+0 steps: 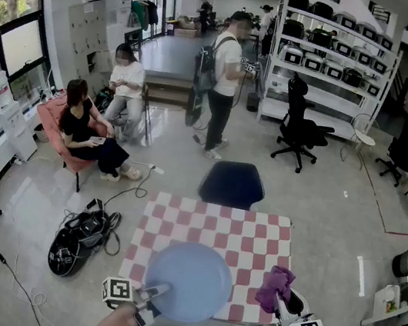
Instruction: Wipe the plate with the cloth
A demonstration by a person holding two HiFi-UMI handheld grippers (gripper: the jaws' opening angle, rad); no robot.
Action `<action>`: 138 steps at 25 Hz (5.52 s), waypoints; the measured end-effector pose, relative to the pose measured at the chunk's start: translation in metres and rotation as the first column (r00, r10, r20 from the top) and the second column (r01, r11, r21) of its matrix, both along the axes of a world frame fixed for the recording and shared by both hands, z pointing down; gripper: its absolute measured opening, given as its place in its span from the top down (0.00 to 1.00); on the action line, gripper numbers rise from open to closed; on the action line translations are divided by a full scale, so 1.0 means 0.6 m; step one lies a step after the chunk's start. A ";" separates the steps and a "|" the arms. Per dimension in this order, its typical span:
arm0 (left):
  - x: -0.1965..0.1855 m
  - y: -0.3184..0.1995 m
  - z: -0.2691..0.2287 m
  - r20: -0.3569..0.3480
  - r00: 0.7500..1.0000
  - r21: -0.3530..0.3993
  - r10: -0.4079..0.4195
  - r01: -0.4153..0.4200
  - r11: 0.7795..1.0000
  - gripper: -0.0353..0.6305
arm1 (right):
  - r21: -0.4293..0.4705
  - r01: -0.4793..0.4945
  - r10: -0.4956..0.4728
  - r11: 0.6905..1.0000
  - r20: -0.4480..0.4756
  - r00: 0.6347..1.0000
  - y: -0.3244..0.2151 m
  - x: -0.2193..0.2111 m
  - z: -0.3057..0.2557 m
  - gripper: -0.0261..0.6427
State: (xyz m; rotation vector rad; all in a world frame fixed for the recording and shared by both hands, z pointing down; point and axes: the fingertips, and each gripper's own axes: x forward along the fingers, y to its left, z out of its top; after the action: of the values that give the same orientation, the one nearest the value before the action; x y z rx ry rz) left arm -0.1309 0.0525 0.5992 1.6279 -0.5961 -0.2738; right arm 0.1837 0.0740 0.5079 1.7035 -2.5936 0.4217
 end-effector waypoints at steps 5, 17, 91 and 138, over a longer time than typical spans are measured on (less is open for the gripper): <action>0.004 0.002 0.003 0.002 1.000 -0.006 0.000 0.000 1.000 0.87 | -0.001 0.004 -0.004 1.000 0.001 1.000 -0.001 0.004 0.000 0.80; 0.023 -0.009 0.003 0.016 1.000 -0.002 -0.003 0.003 1.000 0.87 | 0.002 0.015 -0.015 1.000 0.021 1.000 -0.017 0.018 -0.003 0.80; 0.041 -0.377 0.051 0.187 0.978 0.068 0.088 -0.102 0.992 0.87 | -0.119 0.251 -0.264 0.961 -0.109 0.958 -0.353 -0.148 0.081 0.80; 0.172 -0.361 0.032 0.232 0.961 0.148 -0.150 0.118 0.982 0.87 | -0.424 0.585 -0.713 0.691 -0.266 0.649 -0.277 -0.348 0.175 0.80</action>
State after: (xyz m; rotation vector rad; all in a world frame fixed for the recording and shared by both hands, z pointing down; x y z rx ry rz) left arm -0.0279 -0.1644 0.6185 1.7668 -0.8933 -0.2190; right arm -0.0251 -0.0920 0.6127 0.5663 -2.4221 0.3438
